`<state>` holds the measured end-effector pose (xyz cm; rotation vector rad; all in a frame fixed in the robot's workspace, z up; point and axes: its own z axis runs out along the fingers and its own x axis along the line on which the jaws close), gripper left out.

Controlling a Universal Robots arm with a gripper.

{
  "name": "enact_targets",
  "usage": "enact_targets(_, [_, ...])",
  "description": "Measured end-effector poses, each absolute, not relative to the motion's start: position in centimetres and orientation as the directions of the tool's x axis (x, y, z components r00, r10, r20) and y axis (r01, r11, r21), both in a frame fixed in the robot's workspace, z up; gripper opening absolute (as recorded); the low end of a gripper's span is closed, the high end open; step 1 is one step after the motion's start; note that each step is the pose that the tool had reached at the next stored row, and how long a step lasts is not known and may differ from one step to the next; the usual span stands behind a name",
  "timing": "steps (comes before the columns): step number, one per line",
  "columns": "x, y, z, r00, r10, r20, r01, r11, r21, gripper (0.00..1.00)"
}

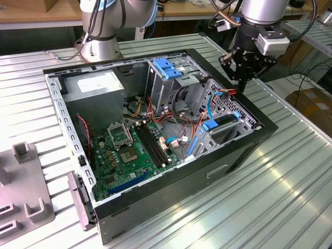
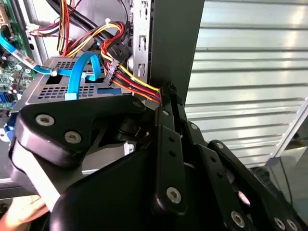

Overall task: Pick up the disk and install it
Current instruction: 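Insert the first disk wire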

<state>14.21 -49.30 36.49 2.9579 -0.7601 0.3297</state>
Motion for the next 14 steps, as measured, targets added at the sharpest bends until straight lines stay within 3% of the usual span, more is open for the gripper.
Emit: enact_targets(14, [13.63, -49.3, 36.51, 0.777, -0.587, 0.229, -0.607, -0.794, 0.023, 0.16])
